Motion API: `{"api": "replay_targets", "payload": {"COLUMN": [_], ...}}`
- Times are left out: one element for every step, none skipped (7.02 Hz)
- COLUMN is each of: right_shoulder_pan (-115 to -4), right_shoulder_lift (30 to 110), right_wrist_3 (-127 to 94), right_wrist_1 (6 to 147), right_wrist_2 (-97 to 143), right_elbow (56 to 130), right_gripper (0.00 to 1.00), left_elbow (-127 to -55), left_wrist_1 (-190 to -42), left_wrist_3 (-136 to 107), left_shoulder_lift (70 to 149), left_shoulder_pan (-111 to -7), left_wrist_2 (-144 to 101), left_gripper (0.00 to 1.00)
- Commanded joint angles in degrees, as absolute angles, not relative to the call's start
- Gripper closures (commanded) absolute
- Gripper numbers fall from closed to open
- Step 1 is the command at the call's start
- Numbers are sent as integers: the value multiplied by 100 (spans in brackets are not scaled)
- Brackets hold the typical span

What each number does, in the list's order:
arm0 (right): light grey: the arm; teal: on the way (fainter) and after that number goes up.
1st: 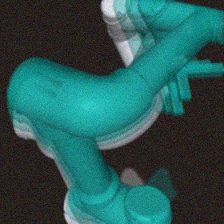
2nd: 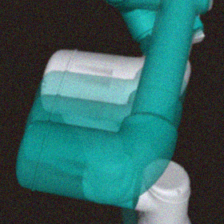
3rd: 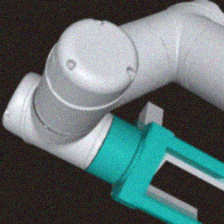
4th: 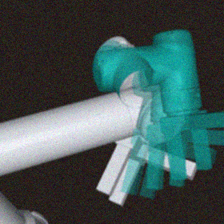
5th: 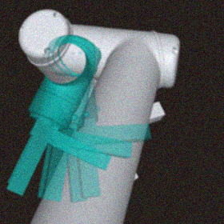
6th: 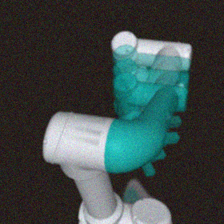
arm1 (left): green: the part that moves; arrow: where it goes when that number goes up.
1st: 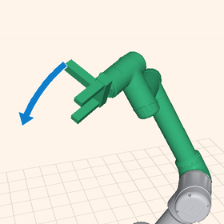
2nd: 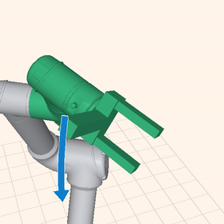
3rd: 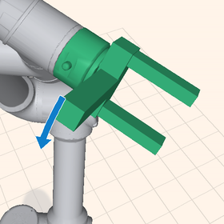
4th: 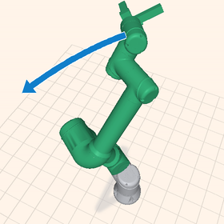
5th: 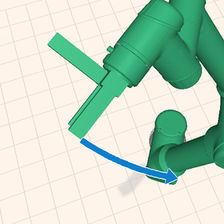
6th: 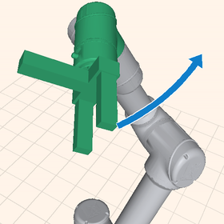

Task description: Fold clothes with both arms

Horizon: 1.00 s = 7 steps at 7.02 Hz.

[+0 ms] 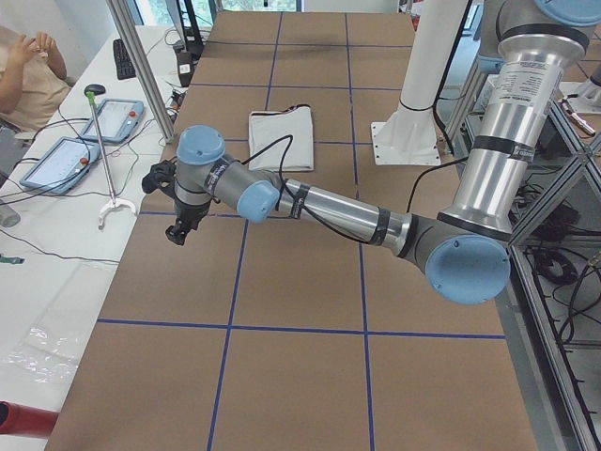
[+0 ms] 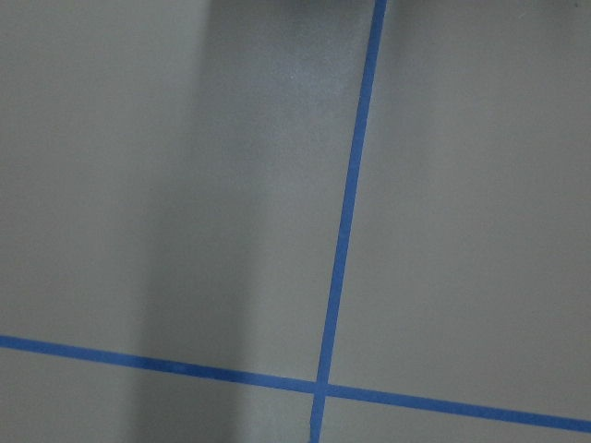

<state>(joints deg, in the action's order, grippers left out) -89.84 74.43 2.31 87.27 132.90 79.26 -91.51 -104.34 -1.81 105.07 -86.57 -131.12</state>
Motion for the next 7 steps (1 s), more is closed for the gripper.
{"api": "replay_targets", "payload": {"right_shoulder_pan": [-9228, -9220, -9202, -9167, -9141, -9071, -9053], "right_shoulder_lift": [7514, 7549, 7733, 7787, 7796, 7900, 8006], "right_wrist_3": [536, 545, 545, 484, 466, 466, 466], "right_wrist_1": [9489, 9910, 10071, 10081, 10090, 10099, 10081], "right_wrist_2": [13342, 13342, 13333, 13350, 13342, 13342, 13350], "right_elbow": [8329, 8663, 8979, 8930, 8921, 8886, 8912], "right_gripper": [0, 0, 0, 0, 0, 0, 0], "left_elbow": [-9150, -8941, -8860, -8694, -8692, -8849, -9129], "left_wrist_1": [-9688, -9599, -9598, -9598, -9528, -9510, -9536], "left_wrist_3": [356, 430, 431, 431, 431, 439, 405], "left_shoulder_lift": [10529, 10494, 10494, 10590, 10600, 10460, 10198], "left_shoulder_pan": [-8928, -8921, -8895, -8851, -8859, -8877, -8868], "left_wrist_2": [-13210, -13219, -13227, -13236, -13349, -13559, -13579], "left_gripper": [42, 39, 34, 33, 31, 29, 0]}}
